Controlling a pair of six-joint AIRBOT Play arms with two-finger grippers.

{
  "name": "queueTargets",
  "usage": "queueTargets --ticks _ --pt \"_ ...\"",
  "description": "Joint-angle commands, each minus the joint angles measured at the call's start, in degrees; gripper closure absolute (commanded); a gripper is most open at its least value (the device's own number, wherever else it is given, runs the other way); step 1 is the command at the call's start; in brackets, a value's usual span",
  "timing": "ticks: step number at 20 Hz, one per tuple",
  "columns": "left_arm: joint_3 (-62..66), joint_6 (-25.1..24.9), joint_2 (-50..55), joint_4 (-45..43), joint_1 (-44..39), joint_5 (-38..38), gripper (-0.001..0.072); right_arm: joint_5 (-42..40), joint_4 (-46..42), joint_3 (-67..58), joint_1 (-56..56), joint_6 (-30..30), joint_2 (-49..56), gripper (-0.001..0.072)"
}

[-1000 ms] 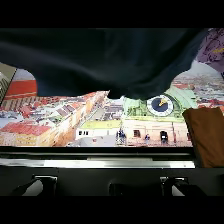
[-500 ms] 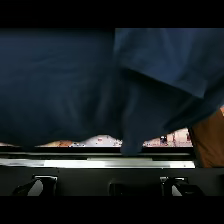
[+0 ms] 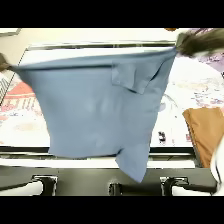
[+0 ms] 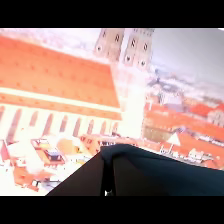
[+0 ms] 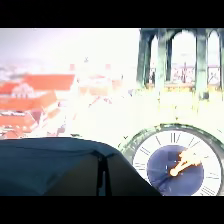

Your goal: Fold the clothes and pants, and hang the long-sleeved shirts on hangers.

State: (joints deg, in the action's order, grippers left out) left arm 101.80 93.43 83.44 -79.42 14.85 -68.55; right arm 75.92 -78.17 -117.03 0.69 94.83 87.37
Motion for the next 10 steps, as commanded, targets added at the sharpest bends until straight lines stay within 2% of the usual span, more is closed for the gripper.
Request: queueTargets --ticks 1,4,6,10 --pt "-0.63 -0.39 16.06 0.5 -3.06 6.71 0.0694 -3.87 -5.07 -0.07 2.23 2.64 14.75 0.0687" --pt "-0.5 -0.37 23.82 0.55 -4.24 13.64 0.0694 -12.87 -5.22 -0.07 2.32 4.39 22.58 0.0687" --pt "-0.35 -0.42 26.08 0.5 -4.22 16.22 0.0694 -15.54 -5.22 -0.07 2.32 5.05 25.31 0.0687" --pt "-0.35 -0.42 26.32 0.48 -3.85 14.23 0.0693 -11.3 -7.67 -0.09 2.32 5.01 26.18 0.0687"
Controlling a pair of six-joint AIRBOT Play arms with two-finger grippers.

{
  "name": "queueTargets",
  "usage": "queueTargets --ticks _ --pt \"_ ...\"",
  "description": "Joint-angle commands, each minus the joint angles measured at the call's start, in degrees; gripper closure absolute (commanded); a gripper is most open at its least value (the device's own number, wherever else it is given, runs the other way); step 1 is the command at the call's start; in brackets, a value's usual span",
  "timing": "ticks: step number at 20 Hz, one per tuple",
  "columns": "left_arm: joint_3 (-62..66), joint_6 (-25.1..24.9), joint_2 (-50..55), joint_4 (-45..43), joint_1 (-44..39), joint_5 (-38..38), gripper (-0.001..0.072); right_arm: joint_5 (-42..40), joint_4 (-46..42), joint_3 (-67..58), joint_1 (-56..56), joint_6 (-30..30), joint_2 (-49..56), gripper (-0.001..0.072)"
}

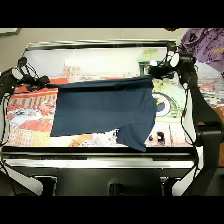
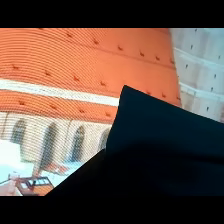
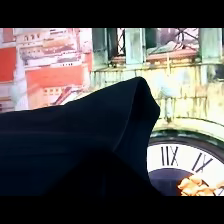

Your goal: Fold the clothes and pants, and hang the long-sleeved shirts on hangers.

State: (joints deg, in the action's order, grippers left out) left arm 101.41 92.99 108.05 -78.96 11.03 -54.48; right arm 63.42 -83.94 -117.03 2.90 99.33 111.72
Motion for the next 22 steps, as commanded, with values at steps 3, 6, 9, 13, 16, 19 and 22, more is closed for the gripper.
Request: queueTargets --ticks 3,6,9,13,16,19,22 --pt "0.0 0.02 1.77 0.04 -0.04 -8.17 0.0693 7.91 -2.34 -0.07 0.11 -0.33 1.84 0.0687" --pt "-0.02 0.07 2.08 0.11 -0.07 -14.88 0.0693 11.78 -2.36 -0.04 0.11 -0.35 1.86 0.0687" --pt "-0.02 0.04 3.3 1.7 -0.15 -20.02 0.0693 13.42 -2.71 0.31 0.11 -0.31 2.03 0.0687" --pt "-0.02 0.04 4.61 4.42 -0.17 -22.1 0.0692 14.97 -2.69 0.87 0.11 -0.31 2.99 0.0687" --pt "-0.02 0.31 5.16 4.44 -0.17 -22.1 0.0692 15.69 -2.67 0.87 0.11 -0.31 4.26 0.0687" --pt "-0.02 0.68 5.62 4.44 -0.17 -22.12 0.0691 15.5 -2.54 0.9 0.11 -0.31 5.22 0.0686" --pt "0.0 1.6 5.68 4.48 -0.15 -22.14 0.0522 14.99 -1.7 0.9 0.11 -0.31 5.62 0.0646"
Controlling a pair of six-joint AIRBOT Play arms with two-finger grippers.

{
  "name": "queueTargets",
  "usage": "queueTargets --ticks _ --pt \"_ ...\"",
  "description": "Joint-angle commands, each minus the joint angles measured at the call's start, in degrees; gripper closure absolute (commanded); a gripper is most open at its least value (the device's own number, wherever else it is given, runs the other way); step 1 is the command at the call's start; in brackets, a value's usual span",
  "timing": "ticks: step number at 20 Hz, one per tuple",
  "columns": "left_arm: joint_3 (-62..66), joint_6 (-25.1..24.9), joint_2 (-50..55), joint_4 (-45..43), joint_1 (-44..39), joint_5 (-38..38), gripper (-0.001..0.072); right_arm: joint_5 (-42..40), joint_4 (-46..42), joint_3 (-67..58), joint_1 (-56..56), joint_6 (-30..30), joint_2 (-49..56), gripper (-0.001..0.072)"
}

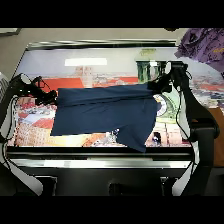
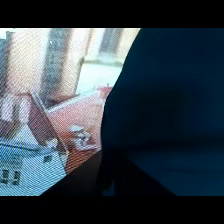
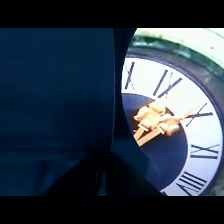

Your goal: Fold the clothes and pants, and hang the long-sleeved shirts on hangers.

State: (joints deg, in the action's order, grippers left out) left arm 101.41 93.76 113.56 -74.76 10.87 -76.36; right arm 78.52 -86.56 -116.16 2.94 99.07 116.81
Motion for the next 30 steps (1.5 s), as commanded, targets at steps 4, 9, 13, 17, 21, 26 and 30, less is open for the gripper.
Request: queueTargets --ticks 4,9,13,17,21,26,30 --pt "1.18 1.44 -1.7 1.9 0.2 -1.25 0.006 1.79 3.43 -0.07 0.04 -0.02 -0.24 0.0509" --pt "5.01 1.4 -11.39 0.76 4.31 -4.42 0.0028 7.69 4.0 -0.04 -4.44 -3.54 -9.84 0.0358" --pt "2.29 0.7 -22.45 -0.74 9.55 -7.82 0.0028 11.19 19.47 10.1 -16.68 -10.88 -19.02 0.036" --pt "-12.74 1.05 -34.64 -0.72 13.18 -6.69 0.0029 6.45 32.41 41.16 -22.6 -18.51 -30.91 0.0359" --pt "-26.67 1.62 -44.72 -0.66 13.33 -3.04 0.0029 -0.52 39.63 64.61 -21.66 -24.96 -38.27 0.0358" --pt "-29.73 2.82 -46.84 -0.7 13.33 -3.08 0.0032 -5.11 40.39 75.43 -21.27 -29.05 -39.08 0.0358" --pt "-29.75 2.8 -46.84 -0.7 13.33 -2.54 0.0032 -8.0 43.82 80.37 -21.24 -31.87 -39.08 0.0358"
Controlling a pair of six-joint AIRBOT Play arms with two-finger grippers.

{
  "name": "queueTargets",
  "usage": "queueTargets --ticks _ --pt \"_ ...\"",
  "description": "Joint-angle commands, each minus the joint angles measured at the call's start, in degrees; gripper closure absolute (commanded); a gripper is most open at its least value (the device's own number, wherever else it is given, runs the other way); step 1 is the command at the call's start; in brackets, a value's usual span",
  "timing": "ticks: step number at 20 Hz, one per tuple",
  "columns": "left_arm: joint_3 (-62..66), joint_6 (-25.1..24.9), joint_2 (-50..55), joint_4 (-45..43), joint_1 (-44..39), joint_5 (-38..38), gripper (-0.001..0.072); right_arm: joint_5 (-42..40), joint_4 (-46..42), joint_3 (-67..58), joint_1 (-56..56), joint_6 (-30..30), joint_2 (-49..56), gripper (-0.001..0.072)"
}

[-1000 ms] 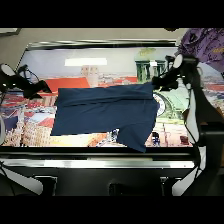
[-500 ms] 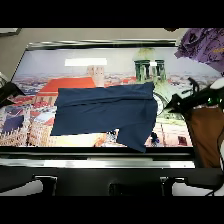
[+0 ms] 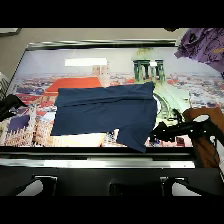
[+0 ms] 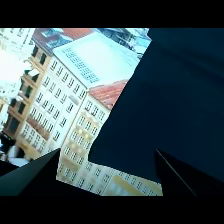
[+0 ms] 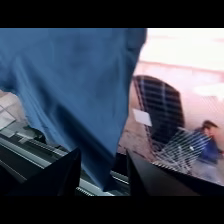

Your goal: Fold the clothes and pants, and hang the long-sleeved shirts on hangers.

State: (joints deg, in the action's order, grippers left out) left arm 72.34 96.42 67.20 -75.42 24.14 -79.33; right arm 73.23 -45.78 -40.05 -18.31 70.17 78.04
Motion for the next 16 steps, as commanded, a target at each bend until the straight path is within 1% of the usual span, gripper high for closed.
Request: queueTargets --ticks 1,3,5,6,8,10,11,12,13,14,16 --pt "-0.68 0.11 -0.48 -0.04 0.07 0.79 0.0032 -3.89 3.58 5.38 0.0 -3.19 -0.31 0.0358" --pt "-0.68 0.13 -0.48 -0.04 0.07 0.94 0.0033 -6.16 3.87 6.84 0.0 -3.39 -0.31 0.0357" --pt "-0.68 0.13 -0.48 -0.04 0.07 0.94 0.0032 -7.58 6.58 7.39 0.02 -5.31 -0.31 0.0357" --pt "-0.68 0.13 -0.48 -0.04 0.07 0.94 0.0032 -8.59 7.67 7.39 0.33 -5.35 -0.28 0.0357" --pt "-0.68 0.17 -0.48 -0.04 0.07 0.94 0.0032 -11.67 7.37 7.39 3.54 -5.22 -0.17 0.0357" --pt "-0.66 1.16 -0.48 -0.04 0.07 0.87 0.0032 -14.82 6.29 7.39 8.57 -1.81 -0.07 0.036" --pt "-0.66 2.58 -0.48 -0.07 0.13 0.74 0.0032 -15.72 6.54 7.39 10.43 -1.18 -0.07 0.0428" --pt "-0.68 3.61 -0.48 -0.11 0.13 0.7 0.0031 -16.0 7.3 7.39 11.47 -1.18 -0.07 0.055" --pt "-0.68 3.72 -0.48 -0.13 0.2 0.74 0.0031 -16.06 7.89 7.39 11.78 -1.18 -0.07 0.0628" --pt "-0.98 3.54 -0.5 -0.5 0.35 0.85 0.0031 -16.04 8.15 7.34 11.65 -1.09 -0.13 0.0687" --pt "-3.85 2.32 -0.9 -0.37 2.05 2.05 0.0031 -16.39 8.11 7.28 11.61 -0.24 -1.4 0.0687"
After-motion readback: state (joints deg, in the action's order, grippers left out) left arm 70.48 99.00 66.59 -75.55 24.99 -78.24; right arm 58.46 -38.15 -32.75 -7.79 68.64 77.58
